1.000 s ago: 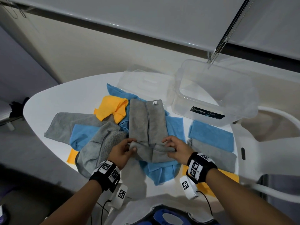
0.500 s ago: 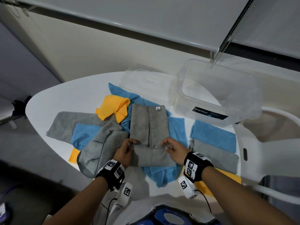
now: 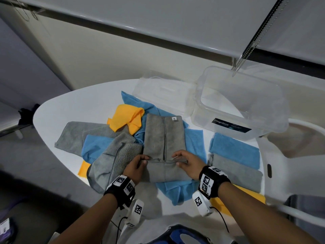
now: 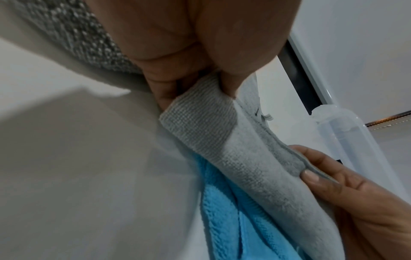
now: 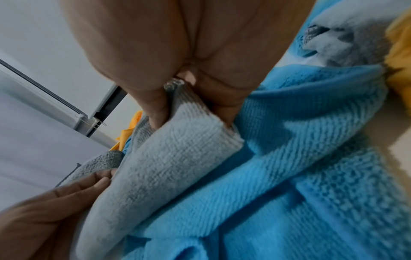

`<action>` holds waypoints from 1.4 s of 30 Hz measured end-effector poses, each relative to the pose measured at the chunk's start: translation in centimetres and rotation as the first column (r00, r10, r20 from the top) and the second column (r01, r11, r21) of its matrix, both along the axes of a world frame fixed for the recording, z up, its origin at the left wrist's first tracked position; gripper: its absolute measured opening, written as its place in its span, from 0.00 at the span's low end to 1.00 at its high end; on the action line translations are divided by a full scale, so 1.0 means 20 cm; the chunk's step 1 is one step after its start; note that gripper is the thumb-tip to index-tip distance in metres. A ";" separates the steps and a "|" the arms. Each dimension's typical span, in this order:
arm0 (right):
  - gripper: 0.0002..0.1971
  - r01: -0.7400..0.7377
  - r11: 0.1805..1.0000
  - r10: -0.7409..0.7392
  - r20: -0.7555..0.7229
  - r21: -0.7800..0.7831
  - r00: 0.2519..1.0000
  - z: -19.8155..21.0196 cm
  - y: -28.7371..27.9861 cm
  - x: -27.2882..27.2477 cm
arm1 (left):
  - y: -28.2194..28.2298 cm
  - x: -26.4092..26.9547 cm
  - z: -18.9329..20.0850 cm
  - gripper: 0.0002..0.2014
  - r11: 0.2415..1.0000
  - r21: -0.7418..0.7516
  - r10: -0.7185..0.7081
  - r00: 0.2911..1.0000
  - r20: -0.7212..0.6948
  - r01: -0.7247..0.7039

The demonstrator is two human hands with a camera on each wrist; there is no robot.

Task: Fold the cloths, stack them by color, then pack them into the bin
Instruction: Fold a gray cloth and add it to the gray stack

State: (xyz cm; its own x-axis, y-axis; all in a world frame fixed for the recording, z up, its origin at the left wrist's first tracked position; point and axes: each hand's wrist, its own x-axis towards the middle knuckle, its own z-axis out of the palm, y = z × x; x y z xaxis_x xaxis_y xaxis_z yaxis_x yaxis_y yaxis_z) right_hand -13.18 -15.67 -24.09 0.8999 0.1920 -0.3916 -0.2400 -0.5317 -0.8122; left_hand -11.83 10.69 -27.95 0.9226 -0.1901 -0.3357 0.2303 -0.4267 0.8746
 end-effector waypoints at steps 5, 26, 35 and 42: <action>0.11 0.081 0.995 -0.079 0.049 -0.051 0.996 -0.05 0.01 0.00 | -0.03 0.01 0.05 0.14 1.000 0.027 0.005 1.000 0.027 -0.005; 0.22 0.241 0.968 -0.234 0.098 -0.072 0.967 -0.05 -0.09 -0.08 | -0.01 0.03 0.15 0.16 0.980 0.192 -0.074 0.988 0.134 0.048; 0.22 0.208 0.970 -0.193 0.119 -0.125 0.974 0.01 -0.09 -0.08 | -0.02 0.04 0.16 0.15 0.971 0.240 -0.058 0.990 0.132 0.025; 0.31 -0.181 0.854 0.378 0.343 -0.488 0.860 0.08 -0.01 -0.09 | -0.05 -0.01 0.22 0.22 0.804 0.561 -0.480 0.773 0.415 0.197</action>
